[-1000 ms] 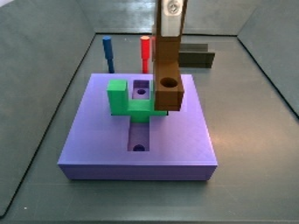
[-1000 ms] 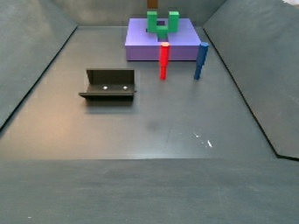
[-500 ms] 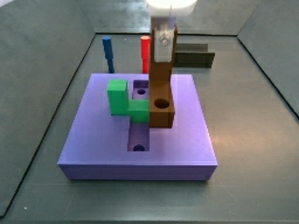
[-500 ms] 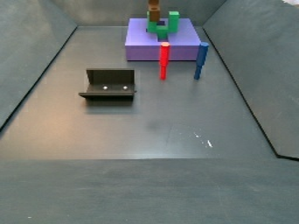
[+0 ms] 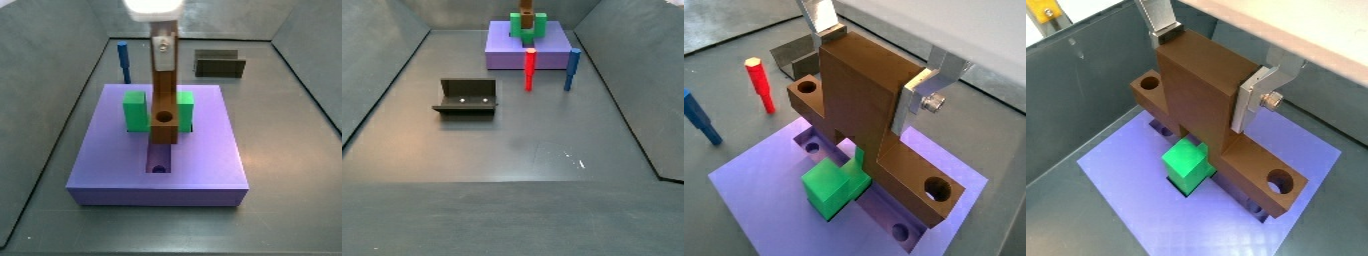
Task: Pick up the brown object. Move up. Move to above the board. Insert the brown object.
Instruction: Insert the brown object.
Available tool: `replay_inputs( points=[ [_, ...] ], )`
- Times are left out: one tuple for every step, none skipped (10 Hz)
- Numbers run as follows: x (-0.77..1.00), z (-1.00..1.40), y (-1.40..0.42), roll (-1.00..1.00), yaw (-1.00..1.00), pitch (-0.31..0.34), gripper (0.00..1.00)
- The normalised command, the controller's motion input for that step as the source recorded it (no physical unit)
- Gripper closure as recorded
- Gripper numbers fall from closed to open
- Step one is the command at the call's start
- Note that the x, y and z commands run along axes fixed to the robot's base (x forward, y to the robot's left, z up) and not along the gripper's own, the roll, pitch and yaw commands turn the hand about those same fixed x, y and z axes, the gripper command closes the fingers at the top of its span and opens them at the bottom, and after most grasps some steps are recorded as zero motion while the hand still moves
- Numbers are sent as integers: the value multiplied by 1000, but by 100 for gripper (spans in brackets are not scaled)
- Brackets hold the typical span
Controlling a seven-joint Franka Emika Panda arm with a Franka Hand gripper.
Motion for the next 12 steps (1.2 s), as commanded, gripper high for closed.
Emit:
replay_inputs(
  points=[
    [-157, -120, -3, -116, 0, -180, 100],
    [-100, -94, -43, -83, 0, -140, 100],
    [-80, -60, -103, -6, 0, -87, 100],
    [-120, -43, -74, 0, 0, -54, 100],
    [-149, -31, -14, 0, 0, -33, 100],
    [-129, -43, 0, 13, 0, -9, 100],
    [-100, -94, 0, 59, 0, 0, 100],
    [-31, -109, 0, 76, 0, 0, 100],
    [0, -80, 0, 120, 0, 39, 100],
    [0, -71, -9, 171, 17, 70, 100],
    [6, -91, -54, 179, 0, 84, 100],
    [63, -143, -74, 159, 0, 76, 100]
  ],
)
